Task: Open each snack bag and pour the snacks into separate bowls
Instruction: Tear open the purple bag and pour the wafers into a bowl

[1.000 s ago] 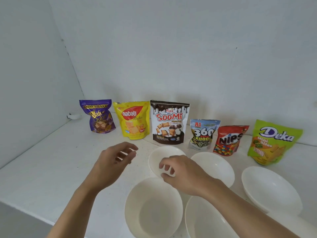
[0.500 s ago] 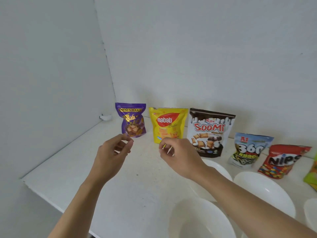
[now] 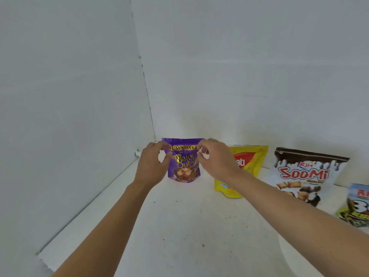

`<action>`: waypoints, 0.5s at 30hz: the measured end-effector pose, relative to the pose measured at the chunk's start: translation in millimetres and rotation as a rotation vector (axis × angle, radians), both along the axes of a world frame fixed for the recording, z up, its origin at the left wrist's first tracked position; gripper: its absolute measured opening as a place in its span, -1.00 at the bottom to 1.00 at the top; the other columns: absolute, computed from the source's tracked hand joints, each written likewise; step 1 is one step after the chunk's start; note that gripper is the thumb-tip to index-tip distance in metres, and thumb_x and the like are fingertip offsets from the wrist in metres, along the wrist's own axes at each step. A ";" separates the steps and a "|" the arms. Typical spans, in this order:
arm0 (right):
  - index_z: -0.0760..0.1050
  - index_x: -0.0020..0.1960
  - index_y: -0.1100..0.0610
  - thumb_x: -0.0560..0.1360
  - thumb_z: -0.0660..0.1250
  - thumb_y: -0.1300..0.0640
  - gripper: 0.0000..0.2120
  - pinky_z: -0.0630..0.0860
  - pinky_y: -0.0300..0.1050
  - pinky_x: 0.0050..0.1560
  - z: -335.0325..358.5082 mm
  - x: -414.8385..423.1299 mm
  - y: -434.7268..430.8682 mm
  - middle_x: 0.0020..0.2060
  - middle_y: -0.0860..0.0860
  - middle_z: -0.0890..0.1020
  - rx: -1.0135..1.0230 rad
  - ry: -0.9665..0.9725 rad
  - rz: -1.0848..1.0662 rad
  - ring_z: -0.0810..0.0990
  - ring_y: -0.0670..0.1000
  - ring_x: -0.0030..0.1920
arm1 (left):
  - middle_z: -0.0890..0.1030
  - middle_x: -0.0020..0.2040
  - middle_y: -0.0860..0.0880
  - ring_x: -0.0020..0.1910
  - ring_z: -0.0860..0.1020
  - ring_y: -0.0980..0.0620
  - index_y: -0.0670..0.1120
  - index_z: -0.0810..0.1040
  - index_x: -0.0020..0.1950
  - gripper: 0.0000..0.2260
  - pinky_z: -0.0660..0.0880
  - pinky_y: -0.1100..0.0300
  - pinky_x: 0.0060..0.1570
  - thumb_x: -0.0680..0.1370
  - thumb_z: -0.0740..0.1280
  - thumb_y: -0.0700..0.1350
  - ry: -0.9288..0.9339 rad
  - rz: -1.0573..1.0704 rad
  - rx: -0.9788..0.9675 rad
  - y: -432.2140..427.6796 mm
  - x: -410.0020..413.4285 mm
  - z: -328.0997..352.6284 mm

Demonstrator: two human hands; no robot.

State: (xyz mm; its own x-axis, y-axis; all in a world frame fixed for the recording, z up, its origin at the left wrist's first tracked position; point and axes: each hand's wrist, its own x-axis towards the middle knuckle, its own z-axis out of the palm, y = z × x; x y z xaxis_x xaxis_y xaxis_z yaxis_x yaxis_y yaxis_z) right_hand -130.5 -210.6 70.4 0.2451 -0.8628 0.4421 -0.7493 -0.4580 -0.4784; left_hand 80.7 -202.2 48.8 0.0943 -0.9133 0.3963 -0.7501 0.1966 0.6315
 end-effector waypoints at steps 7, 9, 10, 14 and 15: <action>0.48 0.26 0.17 0.57 0.31 0.15 -0.73 0.43 -0.15 0.01 -3.7 25.5 -55.7 0.17 0.06 0.53 0.007 0.143 -0.006 0.43 0.05 0.19 | 0.53 0.32 -0.05 0.32 0.42 -0.09 -0.02 0.53 0.32 -0.73 0.44 -0.01 0.17 0.63 0.32 -0.02 -0.154 0.016 -0.008 -64.2 5.7 -7.7; 0.46 0.29 0.17 0.58 0.29 0.14 -0.71 0.46 -0.12 0.05 -7.4 30.8 -66.1 0.20 0.07 0.53 0.014 0.185 -0.009 0.43 0.06 0.22 | 0.52 0.34 -0.02 0.36 0.39 -0.08 0.01 0.51 0.35 -0.71 0.42 -0.10 0.23 0.63 0.32 0.00 -0.192 0.016 0.015 -74.4 2.8 -12.3; 0.44 0.30 0.17 0.59 0.28 0.14 -0.70 0.48 -0.09 0.08 -9.1 33.1 -69.4 0.21 0.08 0.54 0.022 0.204 -0.006 0.43 0.07 0.23 | 0.52 0.34 -0.01 0.37 0.38 -0.07 0.02 0.50 0.36 -0.70 0.39 -0.11 0.25 0.63 0.31 0.00 -0.209 0.016 0.030 -78.3 0.7 -14.1; 0.36 0.39 0.18 0.61 0.26 0.14 -0.63 0.51 -0.05 0.15 -16.8 40.1 -75.8 0.25 0.12 0.53 0.053 0.326 0.024 0.45 0.10 0.27 | 0.53 0.26 -0.02 0.27 0.45 -0.06 0.05 0.48 0.35 -0.73 0.32 -0.10 0.25 0.65 0.28 -0.04 -0.238 0.014 0.071 -87.7 -3.7 -20.2; 0.36 0.39 0.18 0.60 0.27 0.15 -0.62 0.51 -0.04 0.15 -17.1 41.1 -76.1 0.25 0.12 0.53 0.054 0.354 0.029 0.45 0.11 0.27 | 0.53 0.23 -0.02 0.23 0.47 -0.06 0.05 0.49 0.34 -0.74 0.32 -0.11 0.24 0.64 0.28 -0.06 -0.231 0.017 0.069 -88.2 -3.7 -21.1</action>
